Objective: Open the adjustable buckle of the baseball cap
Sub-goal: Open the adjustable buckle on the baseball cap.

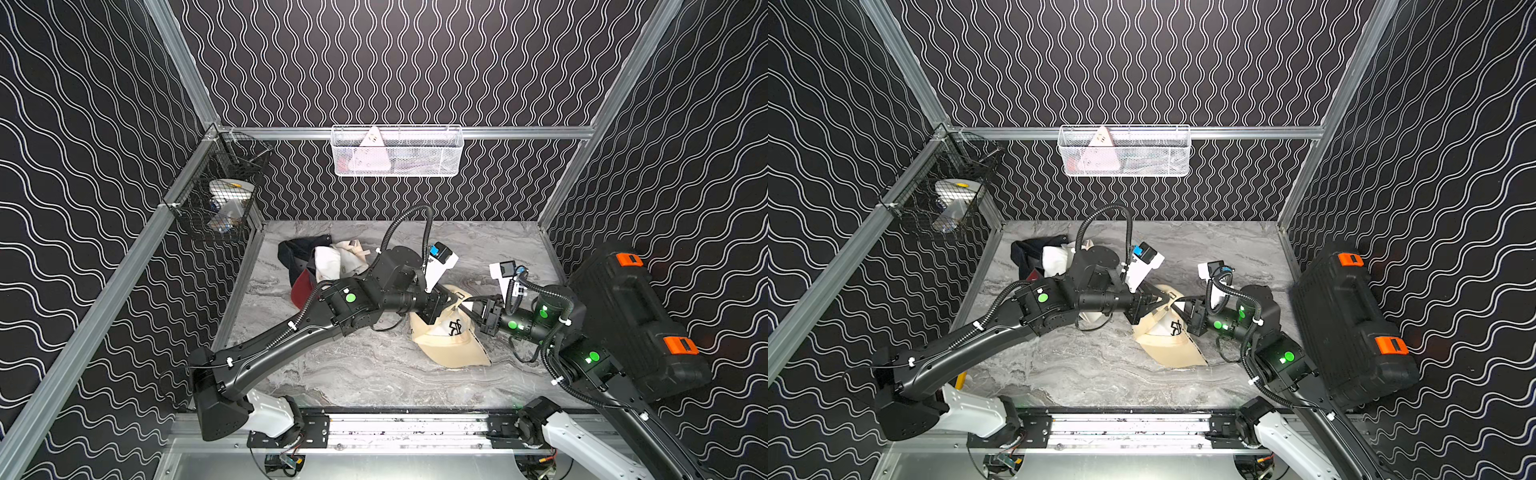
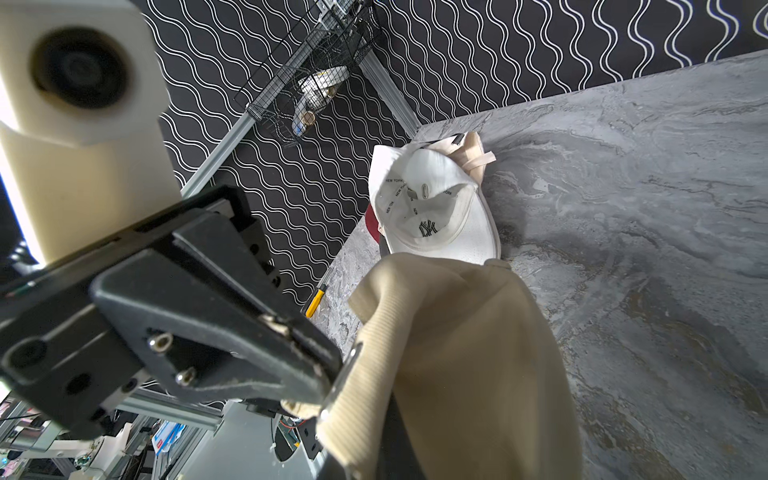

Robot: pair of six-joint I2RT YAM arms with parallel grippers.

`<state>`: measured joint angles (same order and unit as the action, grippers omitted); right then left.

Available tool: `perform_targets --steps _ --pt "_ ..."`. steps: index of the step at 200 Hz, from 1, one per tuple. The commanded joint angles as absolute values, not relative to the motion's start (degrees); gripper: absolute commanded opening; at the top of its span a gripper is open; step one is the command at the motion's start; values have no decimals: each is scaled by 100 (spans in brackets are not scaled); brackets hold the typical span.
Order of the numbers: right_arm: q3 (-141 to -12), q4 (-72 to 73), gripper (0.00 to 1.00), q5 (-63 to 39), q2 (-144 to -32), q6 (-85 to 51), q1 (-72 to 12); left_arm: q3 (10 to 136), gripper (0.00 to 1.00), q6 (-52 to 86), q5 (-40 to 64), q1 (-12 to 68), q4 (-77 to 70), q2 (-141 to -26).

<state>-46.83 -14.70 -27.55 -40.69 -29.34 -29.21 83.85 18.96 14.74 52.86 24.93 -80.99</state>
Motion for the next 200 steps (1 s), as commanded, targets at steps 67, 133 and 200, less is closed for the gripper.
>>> perform_targets --steps 67,133,200 --pt "-4732 -1220 0 -2532 -3989 -2936 -2927 8262 0 1916 1413 5339 2553 -8029" --pt "-4764 -1269 0 -2399 -3925 -2935 -2927 7976 0 1948 1397 5365 2564 -7886" --pt "-4786 -1292 0 -2301 -3858 -2988 -2927 7720 0 2004 1424 5396 2480 -7848"
